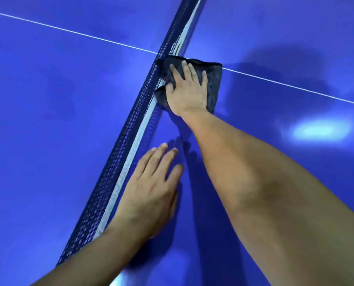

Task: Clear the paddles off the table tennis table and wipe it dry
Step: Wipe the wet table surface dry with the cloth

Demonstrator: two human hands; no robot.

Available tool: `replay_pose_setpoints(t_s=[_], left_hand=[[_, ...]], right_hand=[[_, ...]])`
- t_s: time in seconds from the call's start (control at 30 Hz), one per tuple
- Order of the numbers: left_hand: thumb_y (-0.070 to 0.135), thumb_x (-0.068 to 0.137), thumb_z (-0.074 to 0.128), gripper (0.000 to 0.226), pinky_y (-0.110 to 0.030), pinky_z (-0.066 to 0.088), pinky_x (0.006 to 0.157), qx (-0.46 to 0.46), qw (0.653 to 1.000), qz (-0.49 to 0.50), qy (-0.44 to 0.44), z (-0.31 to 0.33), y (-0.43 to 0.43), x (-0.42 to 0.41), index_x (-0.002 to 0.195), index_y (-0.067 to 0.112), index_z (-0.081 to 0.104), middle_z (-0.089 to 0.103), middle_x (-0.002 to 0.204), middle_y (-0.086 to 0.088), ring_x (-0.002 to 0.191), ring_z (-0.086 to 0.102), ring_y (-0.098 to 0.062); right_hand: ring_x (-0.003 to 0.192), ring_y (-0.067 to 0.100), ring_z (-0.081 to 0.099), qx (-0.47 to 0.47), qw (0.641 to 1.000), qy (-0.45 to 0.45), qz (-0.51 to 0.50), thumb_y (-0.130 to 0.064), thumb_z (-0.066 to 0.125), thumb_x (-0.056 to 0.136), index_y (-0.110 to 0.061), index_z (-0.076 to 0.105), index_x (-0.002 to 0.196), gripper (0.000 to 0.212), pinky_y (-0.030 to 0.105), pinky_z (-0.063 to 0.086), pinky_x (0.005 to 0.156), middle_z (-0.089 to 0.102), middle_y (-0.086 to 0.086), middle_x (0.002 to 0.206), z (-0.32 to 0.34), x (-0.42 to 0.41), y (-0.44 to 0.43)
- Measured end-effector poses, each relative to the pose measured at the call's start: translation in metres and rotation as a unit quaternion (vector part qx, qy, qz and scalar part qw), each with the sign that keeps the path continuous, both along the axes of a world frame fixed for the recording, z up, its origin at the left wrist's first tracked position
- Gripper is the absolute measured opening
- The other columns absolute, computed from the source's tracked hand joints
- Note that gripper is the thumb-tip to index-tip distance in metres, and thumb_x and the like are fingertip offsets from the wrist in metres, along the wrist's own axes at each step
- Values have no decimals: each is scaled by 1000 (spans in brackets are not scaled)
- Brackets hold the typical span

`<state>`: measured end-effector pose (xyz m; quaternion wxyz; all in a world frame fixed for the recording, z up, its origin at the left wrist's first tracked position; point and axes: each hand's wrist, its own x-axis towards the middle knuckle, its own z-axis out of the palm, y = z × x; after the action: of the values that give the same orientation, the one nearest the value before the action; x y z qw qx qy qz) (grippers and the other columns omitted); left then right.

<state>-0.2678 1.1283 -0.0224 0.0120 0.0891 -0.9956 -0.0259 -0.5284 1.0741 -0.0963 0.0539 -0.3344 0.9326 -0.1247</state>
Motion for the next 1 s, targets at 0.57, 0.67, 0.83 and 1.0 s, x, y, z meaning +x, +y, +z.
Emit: replay_pose_setpoints(t_s=[0.57, 0.67, 0.83, 1.0], left_hand=[[29, 98, 38, 56, -57, 25, 120, 94, 993, 60, 32, -64, 40, -32, 150, 9, 44, 36, 159, -16, 145, 34, -42], [30, 98, 37, 57, -58, 25, 119, 103, 991, 74, 32, -65, 41, -35, 150, 9, 44, 35, 159, -15, 146, 33, -42], [30, 99, 37, 55, -56, 23, 121, 108, 990, 81, 44, -66, 39, -34, 149, 8, 45, 36, 158, -16, 146, 32, -41], [28, 100, 37, 53, -52, 21, 123, 113, 988, 87, 53, -64, 42, -34, 150, 9, 45, 37, 159, -14, 148, 30, -37]], right_hand=[[157, 16, 2, 109, 964, -29, -240, -67, 19, 100, -37, 7, 162, 71, 58, -10, 122, 1, -1, 171, 17, -123, 378], [157, 14, 2, 106, 931, -37, -346, -70, 17, 97, -38, 8, 162, 73, 59, -8, 123, 3, -2, 171, 20, -137, 459], [157, 18, 2, 74, 908, -29, -412, -64, 20, 98, -33, 12, 163, 73, 54, -4, 125, 6, 4, 171, 13, -137, 453], [157, 23, 5, 59, 943, -5, -328, -62, 22, 98, -28, 14, 163, 74, 56, -1, 125, 7, 9, 171, 10, -127, 347]])
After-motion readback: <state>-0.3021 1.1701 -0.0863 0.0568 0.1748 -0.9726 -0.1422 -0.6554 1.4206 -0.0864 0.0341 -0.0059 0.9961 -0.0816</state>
